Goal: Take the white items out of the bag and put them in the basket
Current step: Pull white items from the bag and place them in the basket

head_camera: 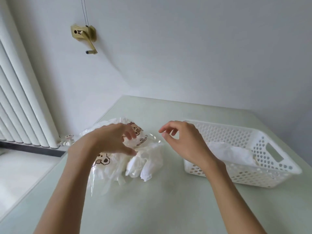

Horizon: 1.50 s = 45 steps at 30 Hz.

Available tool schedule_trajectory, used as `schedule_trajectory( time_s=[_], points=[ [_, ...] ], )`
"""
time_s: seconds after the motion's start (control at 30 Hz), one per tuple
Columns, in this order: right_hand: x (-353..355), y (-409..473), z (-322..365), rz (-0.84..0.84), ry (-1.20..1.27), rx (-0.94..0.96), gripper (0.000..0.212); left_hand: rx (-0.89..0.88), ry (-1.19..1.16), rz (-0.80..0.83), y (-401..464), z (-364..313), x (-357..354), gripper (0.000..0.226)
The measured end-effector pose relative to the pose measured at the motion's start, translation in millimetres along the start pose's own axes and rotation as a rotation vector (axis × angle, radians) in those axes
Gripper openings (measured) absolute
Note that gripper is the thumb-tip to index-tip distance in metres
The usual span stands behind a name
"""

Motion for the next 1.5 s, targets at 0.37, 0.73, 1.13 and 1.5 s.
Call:
schedule_trajectory(
  time_s=[0.37, 0.73, 1.13, 1.5],
  points=[
    [-16, -21, 23, 0.147, -0.412, -0.132, 0.039, 0.107, -0.035, -0.355, 35, 11, -18, 0.023],
    [-21, 30, 16, 0.179, -0.68, -0.141, 0.046, -0.005, -0.112, -0.386, 45, -7, -22, 0.025],
    [-26, 12, 1, 0.1, -0.277, -0.076, 0.017, -0.253, -0.251, -0.183, 27, -11, -6, 0.039],
    [-2, 8, -15, 0.115, 0.038, -0.142, 0.026, -0.274, -0.216, -0.285, 41, -18, -22, 0.007]
  ],
)
Point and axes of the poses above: each hand's wrist, its own y-axis towards the middle knuckle, its own x-axis out of the back of the hand, z = x × y, the point moved 5 cm from there along y, towards the middle knuckle, and after that the axes turned 5 degrees about -y, right-handed, at the moved point
